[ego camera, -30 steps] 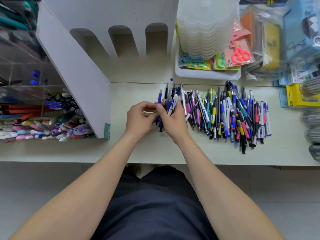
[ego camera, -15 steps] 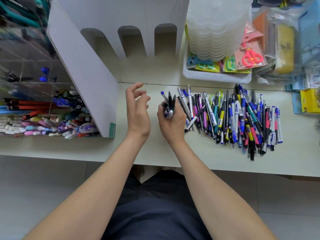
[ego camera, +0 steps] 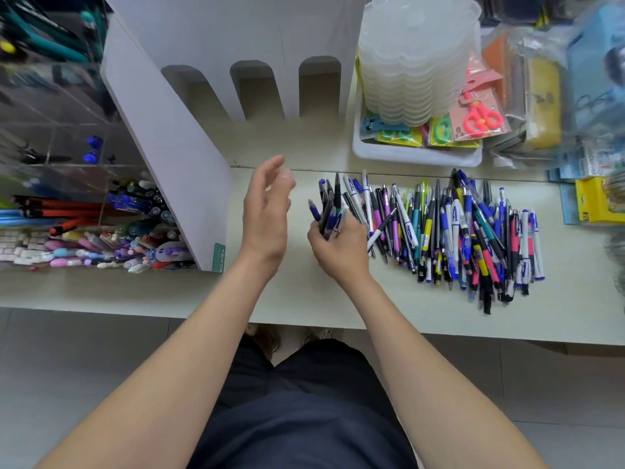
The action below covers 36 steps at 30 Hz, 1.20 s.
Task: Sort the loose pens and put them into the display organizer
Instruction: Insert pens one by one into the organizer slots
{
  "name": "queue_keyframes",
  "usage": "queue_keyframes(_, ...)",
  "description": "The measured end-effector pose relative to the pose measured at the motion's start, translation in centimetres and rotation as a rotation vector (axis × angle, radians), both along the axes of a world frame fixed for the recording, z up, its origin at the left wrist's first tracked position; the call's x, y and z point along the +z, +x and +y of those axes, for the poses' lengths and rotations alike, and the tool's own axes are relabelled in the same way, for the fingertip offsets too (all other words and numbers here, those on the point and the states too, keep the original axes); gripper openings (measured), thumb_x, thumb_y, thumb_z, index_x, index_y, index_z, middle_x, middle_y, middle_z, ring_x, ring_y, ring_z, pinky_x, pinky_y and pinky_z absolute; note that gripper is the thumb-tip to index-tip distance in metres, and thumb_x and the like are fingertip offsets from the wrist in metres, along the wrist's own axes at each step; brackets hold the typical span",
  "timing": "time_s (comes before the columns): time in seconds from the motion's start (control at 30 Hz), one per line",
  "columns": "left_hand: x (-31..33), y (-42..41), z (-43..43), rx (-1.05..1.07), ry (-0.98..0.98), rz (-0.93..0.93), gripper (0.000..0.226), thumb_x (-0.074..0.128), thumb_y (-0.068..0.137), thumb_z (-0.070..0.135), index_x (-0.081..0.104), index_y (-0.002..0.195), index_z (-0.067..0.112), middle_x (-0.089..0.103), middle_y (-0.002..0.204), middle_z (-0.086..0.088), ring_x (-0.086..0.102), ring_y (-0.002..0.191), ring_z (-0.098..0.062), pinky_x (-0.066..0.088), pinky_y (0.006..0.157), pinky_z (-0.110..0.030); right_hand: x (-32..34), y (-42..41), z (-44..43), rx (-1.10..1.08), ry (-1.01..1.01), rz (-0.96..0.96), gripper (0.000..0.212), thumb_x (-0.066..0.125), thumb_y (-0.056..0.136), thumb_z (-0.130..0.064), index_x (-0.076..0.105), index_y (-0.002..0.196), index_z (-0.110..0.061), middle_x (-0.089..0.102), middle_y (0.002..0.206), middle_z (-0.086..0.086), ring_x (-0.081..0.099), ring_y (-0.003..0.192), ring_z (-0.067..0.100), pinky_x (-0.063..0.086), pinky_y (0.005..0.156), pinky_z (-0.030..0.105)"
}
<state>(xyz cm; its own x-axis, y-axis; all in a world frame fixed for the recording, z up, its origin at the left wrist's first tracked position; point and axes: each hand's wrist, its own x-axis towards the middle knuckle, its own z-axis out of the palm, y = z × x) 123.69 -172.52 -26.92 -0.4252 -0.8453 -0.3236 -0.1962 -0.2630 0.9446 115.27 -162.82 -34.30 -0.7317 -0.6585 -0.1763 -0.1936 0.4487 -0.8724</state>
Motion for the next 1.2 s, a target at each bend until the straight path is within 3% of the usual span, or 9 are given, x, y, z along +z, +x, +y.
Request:
queue_keyframes(0.1, 0.7, 0.9, 1.1, -0.180, 0.130, -0.037, 0.080, 0.072, 0.075, 0.066, 0.061, 0.137, 0.016, 0.072, 0.118, 0.010, 0.068, 0.108, -0.001, 0.049, 0.098, -0.025, 3.5, 0.4, 0.6, 0.012, -0.017, -0.098, 0.029, 0.071, 0.085, -0.019, 0.052, 0.106, -0.028, 0.063, 0.072, -0.011, 0.062, 0.066, 0.009, 0.052, 0.063, 0.035)
queue_keyframes(0.2, 1.3, 1.0, 2.4, -0.302, 0.207, -0.006, 0.051, 0.088, 0.074, 0.045, 0.074, 0.112, 0.014, 0.078, 0.100, -0.001, 0.074, 0.098, -0.015, 0.057, 0.086, -0.029, 6.5, 1.2, 0.7, 0.110, 0.017, -0.110, 0.095, 0.075, 0.083, -0.027, 0.014, 0.155, -0.039, 0.073, 0.090, -0.012, 0.072, 0.084, 0.013, 0.061, 0.075, 0.043)
queue_keyframes(0.4, 4.4, 1.5, 2.7, -0.283, 0.480, 0.142, 0.031, 0.078, 0.092, 0.030, 0.073, 0.111, 0.005, 0.075, 0.096, -0.013, 0.073, 0.088, -0.025, 0.059, 0.071, -0.034, 11.7, 1.5, 1.4, 0.200, 0.118, -0.198, 0.132, 0.079, 0.077, -0.023, -0.022, 0.157, -0.053, 0.073, 0.084, -0.008, 0.073, 0.071, 0.020, 0.062, 0.057, 0.042)
queue_keyframes(0.5, 6.0, 2.1, 2.5, -0.258, 0.510, 0.145, 0.021, 0.069, 0.101, 0.030, 0.069, 0.101, 0.008, 0.070, 0.083, -0.007, 0.068, 0.073, -0.022, 0.056, 0.065, -0.031, 15.0, 1.1, 2.1, 0.281, 0.103, -0.348, 0.123, 0.079, 0.076, -0.012, -0.001, 0.160, -0.055, 0.072, 0.102, 0.004, 0.071, 0.067, 0.019, 0.059, 0.054, 0.033)
queue_keyframes(0.6, 7.6, 2.4, 2.3, -0.181, 0.546, 0.218, 0.025, 0.072, 0.100, 0.031, 0.072, 0.105, 0.007, 0.072, 0.092, -0.013, 0.072, 0.081, -0.027, 0.059, 0.073, -0.041, 16.2, 0.8, 2.5, 0.234, -0.075, -0.585, 0.088, 0.075, 0.079, -0.021, 0.038, 0.155, -0.045, 0.073, 0.116, 0.014, 0.076, 0.092, 0.025, 0.065, 0.083, 0.048)
queue_keyframes(0.7, 9.5, 2.2, 2.2, -0.094, 0.410, 0.216, 0.016, 0.068, 0.102, 0.029, 0.071, 0.098, 0.013, 0.072, 0.094, -0.013, 0.074, 0.080, -0.028, 0.060, 0.076, -0.047, 16.5, 1.8, 2.3, -0.040, -0.386, -1.005, 0.047, 0.055, 0.096, -0.035, 0.068, 0.136, -0.014, 0.074, 0.122, 0.021, 0.074, 0.101, 0.035, 0.062, 0.081, 0.047)
queue_keyframes(0.8, 11.4, 2.0, 1.9, 0.017, 0.286, 0.281, 0.017, 0.069, 0.102, 0.023, 0.067, 0.088, 0.014, 0.070, 0.093, -0.012, 0.072, 0.074, -0.021, 0.062, 0.076, -0.043, 16.3, 3.9, 1.3, -0.425, -0.436, -1.218, 0.054, 0.047, 0.100, -0.044, 0.067, 0.124, 0.000, 0.075, 0.109, 0.023, 0.071, 0.085, 0.036, 0.058, 0.070, 0.039)
queue_keyframes(1.03, 13.0, 4.8, 1.1, -0.030, 0.270, 0.345, 0.013, 0.075, 0.097, 0.015, 0.065, 0.106, 0.014, 0.077, 0.095, -0.018, 0.077, 0.097, -0.028, 0.063, 0.089, -0.048, 18.2, 8.8, -3.0, -0.506, -0.452, -1.195, 0.049, 0.034, 0.098, -0.022, 0.071, 0.122, -0.001, 0.077, 0.116, 0.020, 0.073, 0.103, 0.031, 0.052, 0.084, 0.038)
queue_keyframes(1.2, 13.4, 9.6, -2.2, -0.027, 0.278, 0.349, 0.018, 0.071, 0.102, 0.022, 0.065, 0.107, 0.006, 0.073, 0.083, -0.012, 0.074, 0.083, -0.030, 0.064, 0.079, -0.046, 20.3, 13.0, -4.4, -0.439, -0.263, -0.840, 0.026, 0.039, 0.102, -0.023, 0.062, 0.108, -0.014, 0.067, 0.100, 0.004, 0.059, 0.076, 0.013, 0.047, 0.058, 0.025)
